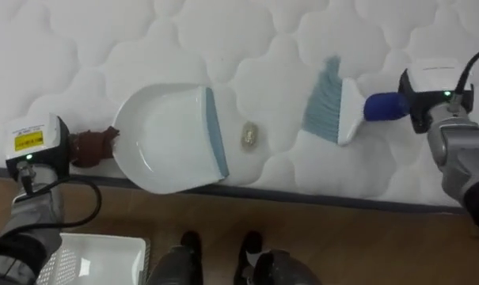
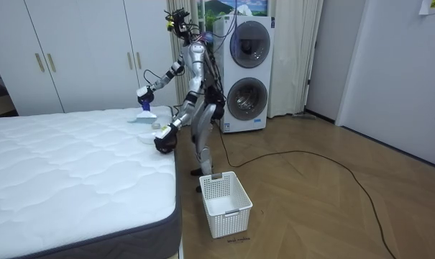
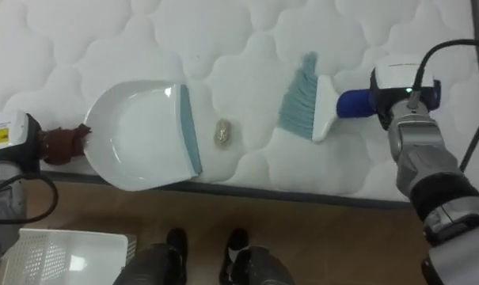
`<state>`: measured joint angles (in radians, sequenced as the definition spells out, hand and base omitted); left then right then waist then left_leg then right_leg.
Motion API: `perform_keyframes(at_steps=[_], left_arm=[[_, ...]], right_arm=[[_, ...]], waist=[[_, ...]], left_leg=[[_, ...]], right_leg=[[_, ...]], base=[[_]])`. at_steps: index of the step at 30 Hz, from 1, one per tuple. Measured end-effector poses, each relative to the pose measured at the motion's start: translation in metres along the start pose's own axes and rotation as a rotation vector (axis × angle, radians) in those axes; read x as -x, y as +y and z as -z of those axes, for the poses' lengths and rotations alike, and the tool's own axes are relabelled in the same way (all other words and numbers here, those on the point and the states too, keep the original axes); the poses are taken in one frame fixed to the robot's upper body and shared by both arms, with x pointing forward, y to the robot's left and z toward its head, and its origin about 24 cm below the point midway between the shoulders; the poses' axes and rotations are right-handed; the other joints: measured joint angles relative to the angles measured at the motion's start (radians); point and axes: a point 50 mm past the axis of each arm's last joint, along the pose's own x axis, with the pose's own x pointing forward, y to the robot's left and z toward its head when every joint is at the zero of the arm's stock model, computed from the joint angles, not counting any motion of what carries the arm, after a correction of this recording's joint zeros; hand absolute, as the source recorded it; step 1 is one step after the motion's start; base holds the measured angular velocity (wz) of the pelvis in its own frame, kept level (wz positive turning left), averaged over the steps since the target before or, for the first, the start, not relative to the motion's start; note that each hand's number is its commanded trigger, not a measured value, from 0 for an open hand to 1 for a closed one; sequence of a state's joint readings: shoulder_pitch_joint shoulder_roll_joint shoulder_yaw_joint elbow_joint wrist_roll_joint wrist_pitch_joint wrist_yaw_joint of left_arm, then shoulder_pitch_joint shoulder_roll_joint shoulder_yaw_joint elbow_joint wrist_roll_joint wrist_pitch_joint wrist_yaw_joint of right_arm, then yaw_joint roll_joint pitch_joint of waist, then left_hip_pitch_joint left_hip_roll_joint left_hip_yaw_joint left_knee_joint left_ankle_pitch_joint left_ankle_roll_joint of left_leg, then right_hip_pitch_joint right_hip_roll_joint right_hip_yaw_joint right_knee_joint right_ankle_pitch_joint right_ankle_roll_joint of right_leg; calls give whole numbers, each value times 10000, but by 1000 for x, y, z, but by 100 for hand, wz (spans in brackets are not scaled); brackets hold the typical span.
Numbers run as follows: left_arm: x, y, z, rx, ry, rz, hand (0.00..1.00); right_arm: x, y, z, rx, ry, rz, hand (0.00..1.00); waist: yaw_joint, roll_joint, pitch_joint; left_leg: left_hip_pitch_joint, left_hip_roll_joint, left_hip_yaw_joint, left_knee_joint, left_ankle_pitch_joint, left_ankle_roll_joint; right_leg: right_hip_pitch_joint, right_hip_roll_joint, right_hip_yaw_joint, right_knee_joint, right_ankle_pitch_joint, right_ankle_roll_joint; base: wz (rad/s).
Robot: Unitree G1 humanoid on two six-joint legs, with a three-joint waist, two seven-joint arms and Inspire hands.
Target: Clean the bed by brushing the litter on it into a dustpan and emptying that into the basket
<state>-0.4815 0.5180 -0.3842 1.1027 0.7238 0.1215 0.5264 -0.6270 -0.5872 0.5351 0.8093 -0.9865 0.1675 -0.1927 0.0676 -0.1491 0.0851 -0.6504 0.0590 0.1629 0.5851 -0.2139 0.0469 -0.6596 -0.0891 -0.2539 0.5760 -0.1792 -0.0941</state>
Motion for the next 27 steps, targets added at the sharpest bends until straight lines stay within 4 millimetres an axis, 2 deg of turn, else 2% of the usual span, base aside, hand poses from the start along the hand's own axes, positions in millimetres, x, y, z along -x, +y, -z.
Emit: perform_keyframes(at_steps=[5,10,12,16,22,25,27], left_arm=[[-1,1,0,25,-170,65,100],[0,1,3,-57,-304,147,100],[-1,2,5,-87,-323,218,100],[0,0,5,-230,-458,363,100],[2,-2,2,-394,-759,432,100],[3,-4,-1,-489,-990,467,100],[5,-7,-2,-587,-1070,581,100]], right_arm=[[2,-10,-12,572,-672,191,100],[4,-21,-17,1191,-1116,237,100],[5,-32,-27,1711,-1510,642,100],[10,-39,-47,2032,-2315,894,100],[29,-51,-90,1255,-4037,1125,100],[32,-50,-100,1150,-4495,844,100],[36,-51,-107,1162,-4814,601,100]], waist=[[1,-27,-16],[8,-33,-20],[5,-33,-22],[-23,-34,-23],[10,-49,-39],[153,-59,-67],[175,-74,-148]], left_leg=[[0,122,7,-143,3,-21],[-2,147,13,-154,-2,-33],[10,162,14,-155,-7,-42],[112,160,5,-153,-6,-46],[129,135,-43,-144,-20,-59],[118,124,-49,-62,-17,-55],[79,134,-60,-31,-18,-55]], right_leg=[[153,200,-2,-490,183,32],[191,248,-16,-584,221,55],[192,267,-12,-582,223,50],[294,268,-7,-573,223,46],[325,214,-129,-580,213,32],[324,175,-213,-562,214,31],[307,177,-234,-555,214,31]], base=[[-7],[-1],[0],[0],[0],[0],[0]])
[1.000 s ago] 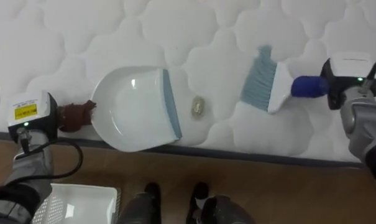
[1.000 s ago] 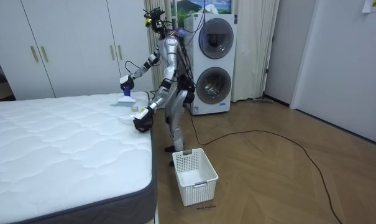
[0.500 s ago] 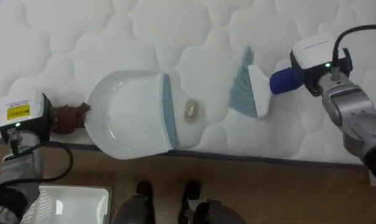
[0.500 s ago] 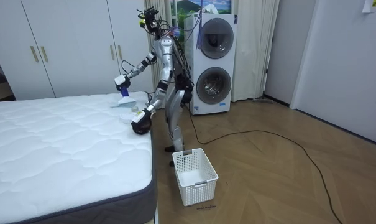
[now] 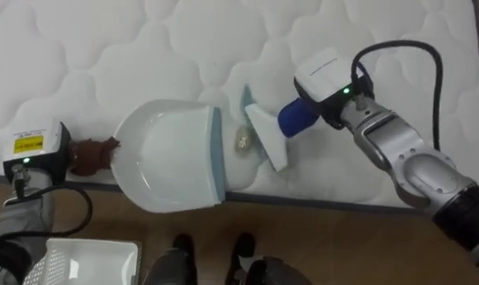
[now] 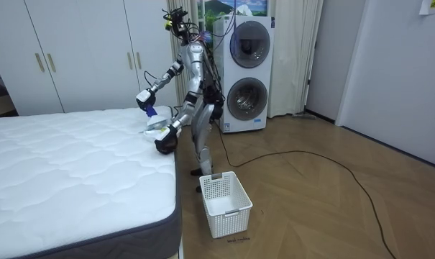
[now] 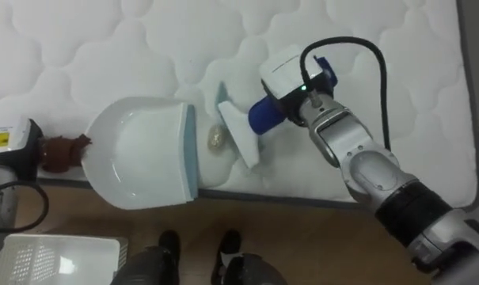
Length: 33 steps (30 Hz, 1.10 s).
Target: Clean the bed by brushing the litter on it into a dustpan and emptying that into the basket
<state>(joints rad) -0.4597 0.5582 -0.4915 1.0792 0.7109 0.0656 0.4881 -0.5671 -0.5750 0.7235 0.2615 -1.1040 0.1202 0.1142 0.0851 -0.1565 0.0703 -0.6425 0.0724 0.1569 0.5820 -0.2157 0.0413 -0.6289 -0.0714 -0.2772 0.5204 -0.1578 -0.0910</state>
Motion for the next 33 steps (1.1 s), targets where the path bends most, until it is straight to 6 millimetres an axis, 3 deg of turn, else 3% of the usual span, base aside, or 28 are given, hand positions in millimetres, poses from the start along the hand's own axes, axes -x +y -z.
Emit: perform_keyframes(at_steps=[4,20,33], left_arm=[[1,-2,0,-26,-19,206,100],[3,-7,1,-84,-32,545,100],[11,-20,-6,49,111,745,100]], right_arm=[[-1,-5,-9,-170,-276,-176,100],[0,-5,-19,-1071,-725,-1281,100],[0,22,-7,-3859,-395,-2454,100]], waist=[[-5,22,-117],[8,49,-177],[82,232,-145]], left_leg=[[-18,-5,-34,4,0,0],[50,-135,-47,-165,24,-11],[171,-151,17,-202,18,-3]], right_leg=[[1,3,-17,28,0,1],[7,-31,-8,15,-25,10],[-12,-174,-2,227,-154,-3]], base=[[0],[0],[0]])
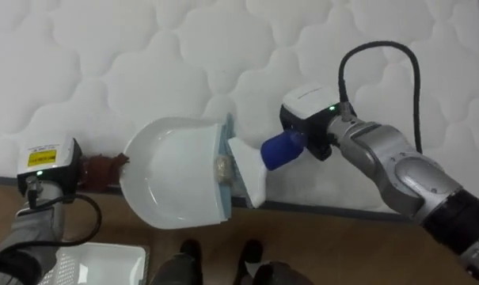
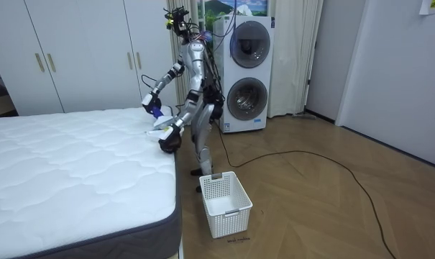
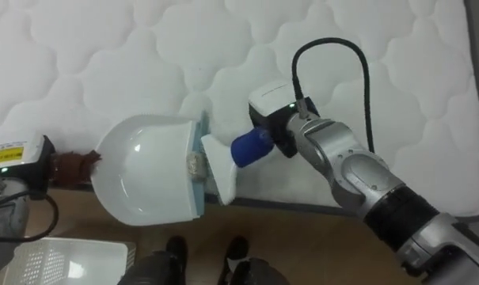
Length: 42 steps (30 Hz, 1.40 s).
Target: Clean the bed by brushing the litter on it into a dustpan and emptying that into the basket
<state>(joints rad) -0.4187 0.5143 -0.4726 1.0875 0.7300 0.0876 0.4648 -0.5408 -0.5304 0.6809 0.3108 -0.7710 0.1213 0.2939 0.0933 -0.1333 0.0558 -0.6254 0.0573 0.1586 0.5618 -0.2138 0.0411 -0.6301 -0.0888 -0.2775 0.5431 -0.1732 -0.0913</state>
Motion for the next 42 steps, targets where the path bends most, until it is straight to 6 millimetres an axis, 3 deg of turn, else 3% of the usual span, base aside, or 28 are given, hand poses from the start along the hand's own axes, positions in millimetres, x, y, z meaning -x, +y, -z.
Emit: perform_keyframes(at_steps=[9,14,21,34,42], left_arm=[[6,-9,1,304,230,158,100],[5,-7,2,418,287,66,100],[4,-3,5,625,297,-286,100],[2,2,5,398,86,-668,100],[3,2,6,356,95,-844,100]], right_arm=[[-3,29,37,-2863,756,-527,100],[1,32,57,-4227,1203,-124,100],[11,23,89,-4965,2436,1731,100],[14,27,97,-5535,2808,2250,100],[16,8,95,-5629,2582,3277,100]], waist=[[-101,17,11],[-221,-83,68],[-339,-215,127],[-265,-390,172],[-300,-490,154]], left_leg=[[92,-51,-17,-134,31,-48],[27,-121,-62,-69,26,-42],[-140,-109,-83,101,13,-23],[-246,-5,-98,403,-65,41],[-269,-5,-93,427,-96,67]], right_leg=[[37,-72,-20,128,-124,-42],[-56,-162,-18,278,-228,-24],[-167,-157,-8,307,-221,-20],[-139,-112,-58,347,-177,-2],[-146,-139,-91,404,-172,5]], base=[[2],[5],[0],[0],[0]])
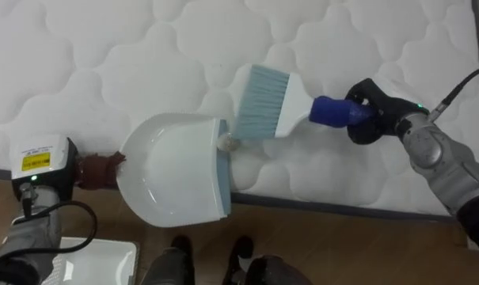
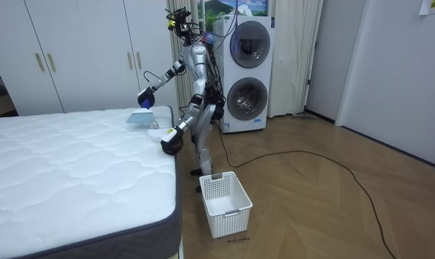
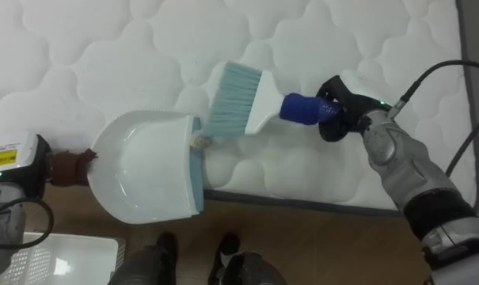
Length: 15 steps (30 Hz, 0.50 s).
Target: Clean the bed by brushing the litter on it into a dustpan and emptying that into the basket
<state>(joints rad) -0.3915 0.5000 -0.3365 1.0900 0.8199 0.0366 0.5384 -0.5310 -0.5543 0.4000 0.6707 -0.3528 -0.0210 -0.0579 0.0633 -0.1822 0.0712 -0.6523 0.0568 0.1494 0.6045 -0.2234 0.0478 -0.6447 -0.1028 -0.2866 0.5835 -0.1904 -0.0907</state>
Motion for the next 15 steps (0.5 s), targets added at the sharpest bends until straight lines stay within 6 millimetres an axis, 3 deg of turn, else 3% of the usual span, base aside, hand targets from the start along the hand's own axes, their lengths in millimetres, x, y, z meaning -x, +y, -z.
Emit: perform_keyframes(at_steps=[7,15], left_arm=[[0,1,2,-10,-74,-3,100],[-2,3,3,-134,-83,-32,100]], right_arm=[[0,-3,-9,174,-453,154,100],[0,4,-14,1508,-649,-96,100]], waist=[[13,-9,-7],[-44,-111,-8]], left_leg=[[-7,38,-3,15,0,1],[17,36,-121,72,1,2]], right_leg=[[54,22,-62,-94,41,-10],[172,50,-129,-144,70,2]], base=[[0],[1]])
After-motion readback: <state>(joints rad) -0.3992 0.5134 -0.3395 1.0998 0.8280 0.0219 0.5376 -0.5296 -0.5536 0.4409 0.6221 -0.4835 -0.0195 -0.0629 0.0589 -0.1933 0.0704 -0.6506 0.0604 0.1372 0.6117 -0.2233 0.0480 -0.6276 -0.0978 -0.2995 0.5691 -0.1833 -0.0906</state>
